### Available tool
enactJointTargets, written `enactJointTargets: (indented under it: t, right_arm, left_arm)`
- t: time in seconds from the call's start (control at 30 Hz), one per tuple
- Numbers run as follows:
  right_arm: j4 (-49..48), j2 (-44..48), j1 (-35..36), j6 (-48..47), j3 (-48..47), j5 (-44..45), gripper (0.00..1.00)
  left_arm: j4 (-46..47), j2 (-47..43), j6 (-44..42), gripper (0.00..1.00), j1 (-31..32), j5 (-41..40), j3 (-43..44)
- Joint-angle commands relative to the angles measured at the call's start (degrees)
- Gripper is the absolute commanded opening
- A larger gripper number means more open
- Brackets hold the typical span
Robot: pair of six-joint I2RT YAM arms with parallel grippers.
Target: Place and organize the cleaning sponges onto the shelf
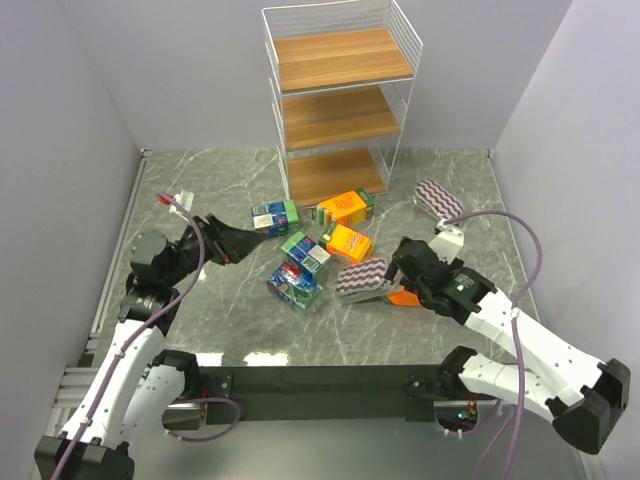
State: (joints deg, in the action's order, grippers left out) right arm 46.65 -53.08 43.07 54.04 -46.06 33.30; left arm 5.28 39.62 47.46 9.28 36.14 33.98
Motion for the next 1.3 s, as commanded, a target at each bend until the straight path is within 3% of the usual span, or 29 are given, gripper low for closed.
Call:
enactJointTargets:
  t: [0.0, 0.17, 0.37, 0.5, 0.67, 0.97, 1.27]
  right_arm:
    - [4.84, 1.23, -3.16, 0.89, -1.92, 5.89, 1.00]
    - [9.77, 1.49, -8.16, 1.15, -5.44, 14.15, 1.00]
    - [3.18, 1.14, -10.54, -5.00, -3.95, 10.82, 1.00]
    - [-3.14, -0.79, -18.70, -10.08, 1.05, 2.42, 1.00]
    - [-7.53, -0.18, -23.29, -11.85, 5.80, -2.70, 1.00]
    - [-10.26, 6.30, -24.35, -11.50, 10.20, -17.80, 1.00]
    - [-17.37, 6.68, -24.35, -17.38, 8.45, -24.41, 0.99]
  left_arm:
    - [2.20, 0.37, -0.26, 0.99, 0.21, 0.60, 0.39]
    - [0.61, -0.68, -0.97, 1.00, 0.21, -0.19, 0.48]
    - [1.58, -0.59, -0.09, 1.00, 0.21, 0.16, -0.40]
    - [1.49, -0.42, -0.26, 0.99, 0.21, 0.51, -0.23]
    - [1.75, -0.94, 0.17, 1.00, 0.21, 0.60, -1.28]
    - [2.81, -0.59, 0.97, 1.00, 0.21, 0.77, -1.90]
    - [7.03, 1.87, 3.60, 1.00, 0.21, 1.91, -3.22]
